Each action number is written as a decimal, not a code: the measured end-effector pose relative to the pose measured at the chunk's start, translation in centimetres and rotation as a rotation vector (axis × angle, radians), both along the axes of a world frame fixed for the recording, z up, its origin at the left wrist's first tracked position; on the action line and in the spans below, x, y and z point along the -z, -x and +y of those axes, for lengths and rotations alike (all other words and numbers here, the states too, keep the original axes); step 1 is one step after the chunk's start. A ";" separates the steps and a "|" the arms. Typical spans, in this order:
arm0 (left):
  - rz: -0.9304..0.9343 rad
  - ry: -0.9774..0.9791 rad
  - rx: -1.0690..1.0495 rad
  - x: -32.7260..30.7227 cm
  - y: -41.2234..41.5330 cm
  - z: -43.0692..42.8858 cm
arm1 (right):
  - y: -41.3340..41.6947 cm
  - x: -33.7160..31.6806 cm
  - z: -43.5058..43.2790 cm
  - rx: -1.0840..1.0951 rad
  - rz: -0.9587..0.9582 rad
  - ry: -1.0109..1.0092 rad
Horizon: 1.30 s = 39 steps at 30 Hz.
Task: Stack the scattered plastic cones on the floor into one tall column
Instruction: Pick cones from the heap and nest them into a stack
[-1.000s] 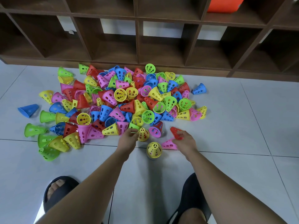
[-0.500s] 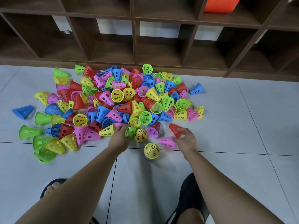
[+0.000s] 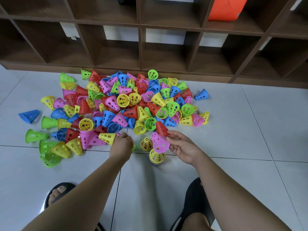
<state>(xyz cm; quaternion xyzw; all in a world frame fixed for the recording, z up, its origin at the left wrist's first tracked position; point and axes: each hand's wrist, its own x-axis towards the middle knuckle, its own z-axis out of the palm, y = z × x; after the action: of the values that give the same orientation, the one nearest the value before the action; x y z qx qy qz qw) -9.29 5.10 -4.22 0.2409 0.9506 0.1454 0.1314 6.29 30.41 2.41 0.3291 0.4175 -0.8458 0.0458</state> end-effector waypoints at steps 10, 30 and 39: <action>-0.112 -0.005 -0.019 -0.3 -1.3 -3.0 | -1.7 1.5 -2.3 -0.105 -0.145 -0.224; -0.801 -0.905 -0.403 -8.0 -4.1 2.7 | 0.4 -2.7 -0.6 0.117 0.045 0.187; -0.754 -0.776 -0.391 -5.5 -6.6 3.1 | -1.3 -0.8 -0.7 -0.196 -0.089 -0.015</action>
<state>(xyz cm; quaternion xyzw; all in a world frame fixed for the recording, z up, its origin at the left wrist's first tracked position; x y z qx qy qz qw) -2.72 8.16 1.29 0.0226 0.7418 0.5810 0.3341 7.61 29.75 3.18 0.3240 0.4517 -0.8186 0.1444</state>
